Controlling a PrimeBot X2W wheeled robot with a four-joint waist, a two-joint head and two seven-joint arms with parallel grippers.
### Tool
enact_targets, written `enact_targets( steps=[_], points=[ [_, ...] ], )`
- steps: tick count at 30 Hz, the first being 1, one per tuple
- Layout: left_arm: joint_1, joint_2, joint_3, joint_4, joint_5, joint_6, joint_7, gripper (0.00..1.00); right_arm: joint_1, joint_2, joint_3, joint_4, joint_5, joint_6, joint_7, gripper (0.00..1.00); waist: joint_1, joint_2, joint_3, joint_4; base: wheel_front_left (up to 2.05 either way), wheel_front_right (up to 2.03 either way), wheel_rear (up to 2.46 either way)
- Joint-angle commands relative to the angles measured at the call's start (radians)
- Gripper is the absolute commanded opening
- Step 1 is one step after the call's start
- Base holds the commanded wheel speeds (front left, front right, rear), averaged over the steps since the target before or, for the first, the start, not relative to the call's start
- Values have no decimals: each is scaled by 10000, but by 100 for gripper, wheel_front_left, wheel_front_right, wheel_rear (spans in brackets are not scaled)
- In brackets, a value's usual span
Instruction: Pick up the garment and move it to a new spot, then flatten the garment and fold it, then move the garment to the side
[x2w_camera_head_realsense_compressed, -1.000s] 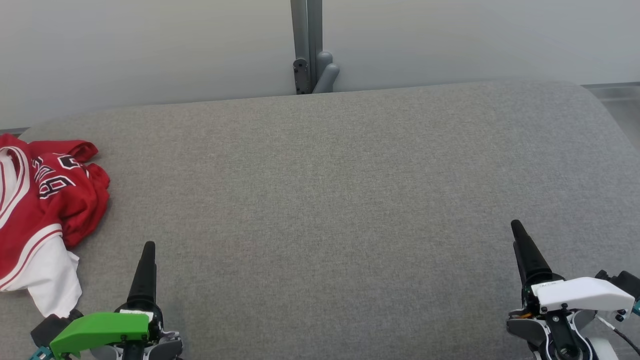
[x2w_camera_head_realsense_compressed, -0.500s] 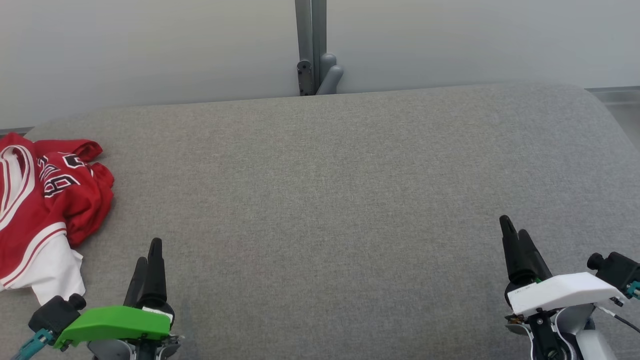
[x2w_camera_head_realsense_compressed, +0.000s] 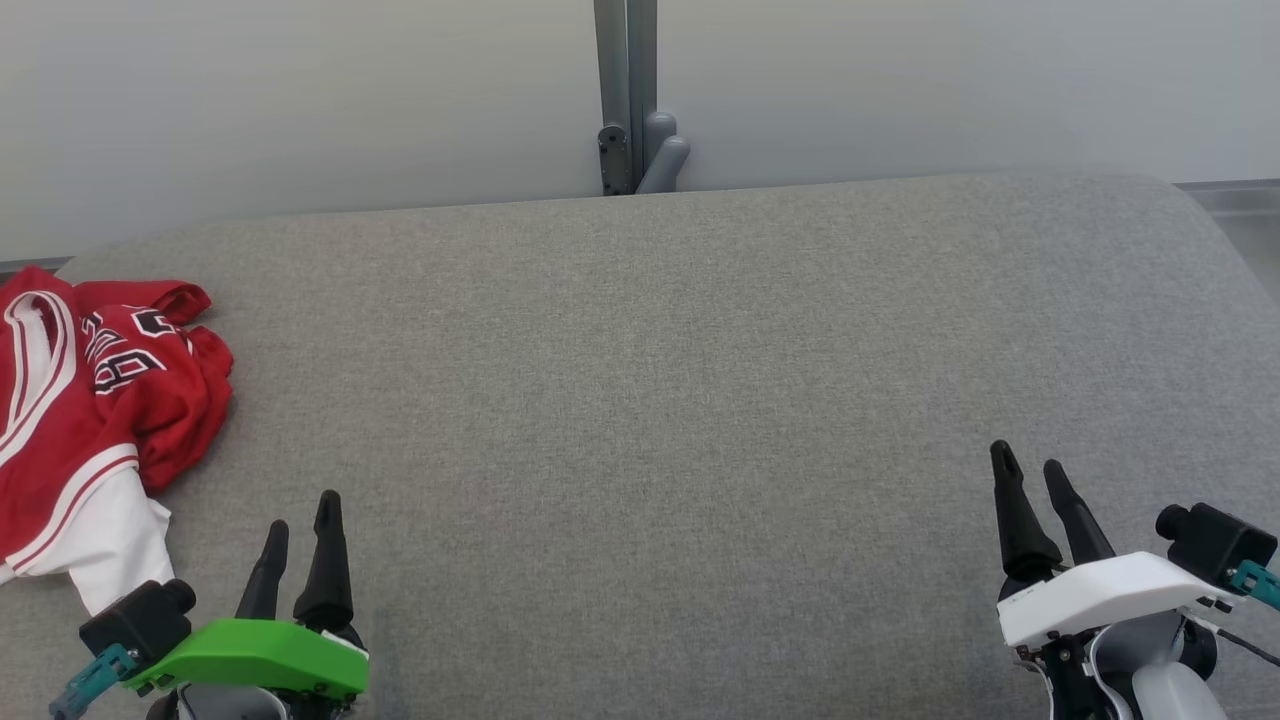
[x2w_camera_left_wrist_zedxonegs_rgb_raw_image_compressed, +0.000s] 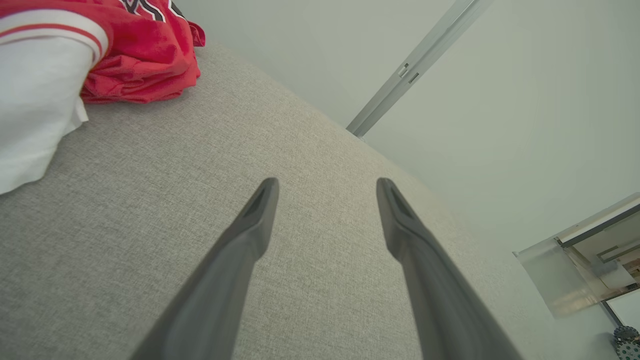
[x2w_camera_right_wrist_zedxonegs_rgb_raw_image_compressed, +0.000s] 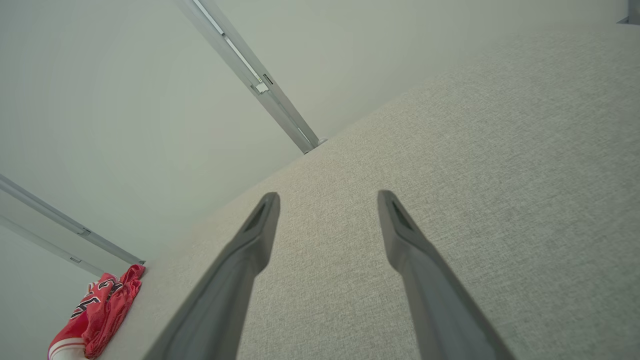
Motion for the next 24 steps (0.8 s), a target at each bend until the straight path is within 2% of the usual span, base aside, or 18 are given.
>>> enact_targets(
  steps=[1,24],
  points=[
    [9,166,-69,-61,429,-11,-114,100,-2,-68,3,-57,-409,3,-132,100,0,0,-11,17,0,0,0],
    [158,678,-560,-472,3009,17,-733,100,63,-159,-53,-82,-2960,3,-775,100,0,0,-117,206,0,0,0]
  ],
)
